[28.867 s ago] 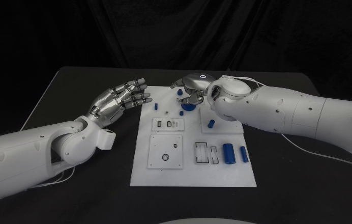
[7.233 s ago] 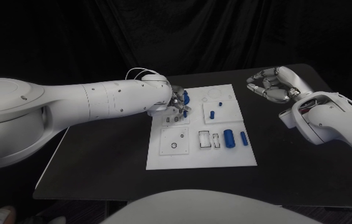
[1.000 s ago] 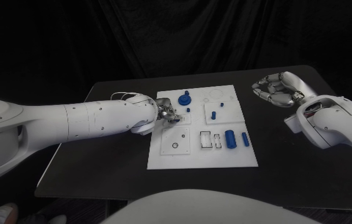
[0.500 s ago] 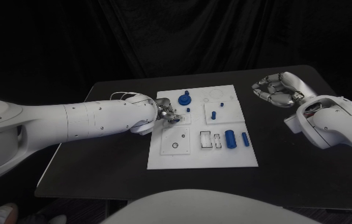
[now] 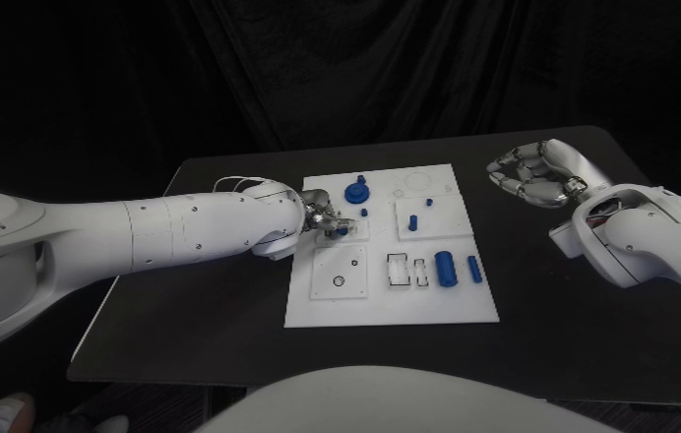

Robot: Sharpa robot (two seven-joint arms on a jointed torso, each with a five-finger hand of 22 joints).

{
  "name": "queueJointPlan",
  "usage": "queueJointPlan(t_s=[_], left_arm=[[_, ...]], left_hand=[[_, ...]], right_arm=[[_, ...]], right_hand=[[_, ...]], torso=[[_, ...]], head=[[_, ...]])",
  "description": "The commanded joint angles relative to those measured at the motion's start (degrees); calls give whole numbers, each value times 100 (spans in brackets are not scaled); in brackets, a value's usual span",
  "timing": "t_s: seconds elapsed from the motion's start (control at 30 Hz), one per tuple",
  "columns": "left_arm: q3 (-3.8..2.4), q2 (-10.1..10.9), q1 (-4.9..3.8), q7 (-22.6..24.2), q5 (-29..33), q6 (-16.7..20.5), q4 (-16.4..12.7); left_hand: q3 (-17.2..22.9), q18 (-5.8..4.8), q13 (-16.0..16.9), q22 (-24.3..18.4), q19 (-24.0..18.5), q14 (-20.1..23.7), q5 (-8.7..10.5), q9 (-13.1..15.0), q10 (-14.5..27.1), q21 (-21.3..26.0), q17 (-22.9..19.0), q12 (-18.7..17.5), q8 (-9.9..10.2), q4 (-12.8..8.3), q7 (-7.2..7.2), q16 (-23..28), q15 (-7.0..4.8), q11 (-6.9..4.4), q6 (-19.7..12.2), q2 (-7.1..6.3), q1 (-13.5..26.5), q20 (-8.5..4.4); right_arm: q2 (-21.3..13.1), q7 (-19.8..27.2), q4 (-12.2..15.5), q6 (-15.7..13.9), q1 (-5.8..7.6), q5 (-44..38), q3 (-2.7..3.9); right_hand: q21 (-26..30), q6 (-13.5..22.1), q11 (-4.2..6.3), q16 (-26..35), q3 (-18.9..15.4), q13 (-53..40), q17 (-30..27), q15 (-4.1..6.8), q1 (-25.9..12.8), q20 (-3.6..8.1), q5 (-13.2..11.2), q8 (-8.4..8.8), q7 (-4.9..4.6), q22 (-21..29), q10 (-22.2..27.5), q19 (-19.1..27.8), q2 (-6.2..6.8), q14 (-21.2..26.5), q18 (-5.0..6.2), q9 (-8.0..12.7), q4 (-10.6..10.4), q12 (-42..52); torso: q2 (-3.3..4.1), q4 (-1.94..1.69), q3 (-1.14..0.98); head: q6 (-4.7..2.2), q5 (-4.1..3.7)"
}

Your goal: Assemble the parts on the task board

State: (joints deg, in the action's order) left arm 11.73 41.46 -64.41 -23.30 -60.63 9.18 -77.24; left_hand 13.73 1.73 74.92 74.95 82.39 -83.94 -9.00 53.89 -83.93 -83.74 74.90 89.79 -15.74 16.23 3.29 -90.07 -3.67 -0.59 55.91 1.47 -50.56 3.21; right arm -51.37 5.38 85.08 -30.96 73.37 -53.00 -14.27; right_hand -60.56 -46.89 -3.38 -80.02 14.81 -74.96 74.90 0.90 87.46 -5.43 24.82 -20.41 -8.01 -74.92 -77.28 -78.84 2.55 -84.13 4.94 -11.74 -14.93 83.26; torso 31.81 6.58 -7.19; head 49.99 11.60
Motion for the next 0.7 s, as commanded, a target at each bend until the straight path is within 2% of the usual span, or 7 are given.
queueJointPlan(t_s=[0.03, 0.3, 0.4, 0.47, 0.5, 0.6, 0.7], left_arm=[[36, -22, 44, -34, 41, -216, 19], [36, -36, 46, 96, 41, -122, 34], [36, -38, 46, 174, 41, -85, 40], [36, -40, 47, 219, 41, -72, 45], [36, -41, 47, 231, 41, -70, 47], [36, -49, 48, 259, 41, -79, 60], [36, -54, 48, 261, 41, -103, 68]], left_hand=[[-61, 121, 1508, 484, -59, -606, -15, -133, -607, 51, 1510, 21, 300, 1, 67, 7, 52, 40, -53, 51, 8, 5], [-126, 123, 1508, 482, -66, -606, -46, -132, -607, 63, 1510, 21, 351, 35, 90, 7, 73, 63, -107, 175, 48, 22], [-158, 122, 1508, 490, -64, -606, -148, -96, -607, 65, 1510, 21, 334, 26, 90, 7, 80, 67, -97, 255, 45, 33], [-163, 119, 1508, 512, -50, -606, -321, -31, -607, 58, 1510, 21, 277, 19, 74, 7, 77, 58, -58, 348, 2, 34], [-163, 119, 1508, 512, -50, -606, -321, -31, -607, 58, 1510, 21, 277, 19, 74, 7, 77, 58, -58, 348, 2, 34], [-113, 119, 1508, 529, -44, -606, -773, 59, -607, 59, 1510, 21, 197, 1, 39, 7, 57, 31, -5, 480, -108, 18], [-45, 109, 1508, 567, -13, -606, -1038, 108, -607, 40, 1510, 21, 157, -60, 13, 7, 34, 6, 23, 498, -247, 1]], right_arm=[[-2, -99, 4, 35, -15, -27, 4], [4, -105, 1, 38, -15, -27, 4], [6, -107, 2, 38, -15, -27, 4], [7, -109, 3, 39, -15, -27, 4], [8, -110, 3, 40, -15, -27, 4], [10, -113, 2, 44, -15, -27, 4], [12, -115, 4, 47, -15, -27, 4]], right_hand=[[20, 46, 4, 20, 39, -22, 539, -22, 56, 4, 25, -26, -3, -721, 51, 46, -11, -114, 100, 9, -9, -20], [20, 46, 4, 20, 39, -22, 539, -22, 56, 4, 25, -26, -3, -721, 51, 46, -11, -114, 100, 9, -9, -20], [37, 48, 3, 24, 41, -24, 535, -23, 55, 3, 30, -29, -4, -717, 50, 52, -9, -112, 104, 10, -9, -20], [37, 48, 3, 24, 41, -24, 535, -23, 55, 3, 30, -29, -4, -717, 50, 52, -9, -112, 104, 10, -9, -20], [37, 48, 3, 24, 41, -24, 535, -23, 55, 3, 30, -29, -4, -717, 50, 52, -9, -112, 104, 10, -9, -20], [37, 48, 3, 24, 41, -24, 535, -23, 55, 3, 30, -29, -4, -717, 50, 52, -9, -112, 104, 10, -9, -20], [48, 50, 2, 22, 47, -21, 536, -24, 57, 3, 38, -32, -5, -714, 53, 57, -11, -113, 106, 10, -9, -21]], torso=[[0, 1, -2], [-2, 3, 0], [0, 1, 1], [0, -1, 1], [-1, 0, 1], [0, 0, 1], [1, -2, 0]], head=[[1, 0], [1, -3], [1, -9], [1, -11], [1, -11], [1, -7], [1, -5]])
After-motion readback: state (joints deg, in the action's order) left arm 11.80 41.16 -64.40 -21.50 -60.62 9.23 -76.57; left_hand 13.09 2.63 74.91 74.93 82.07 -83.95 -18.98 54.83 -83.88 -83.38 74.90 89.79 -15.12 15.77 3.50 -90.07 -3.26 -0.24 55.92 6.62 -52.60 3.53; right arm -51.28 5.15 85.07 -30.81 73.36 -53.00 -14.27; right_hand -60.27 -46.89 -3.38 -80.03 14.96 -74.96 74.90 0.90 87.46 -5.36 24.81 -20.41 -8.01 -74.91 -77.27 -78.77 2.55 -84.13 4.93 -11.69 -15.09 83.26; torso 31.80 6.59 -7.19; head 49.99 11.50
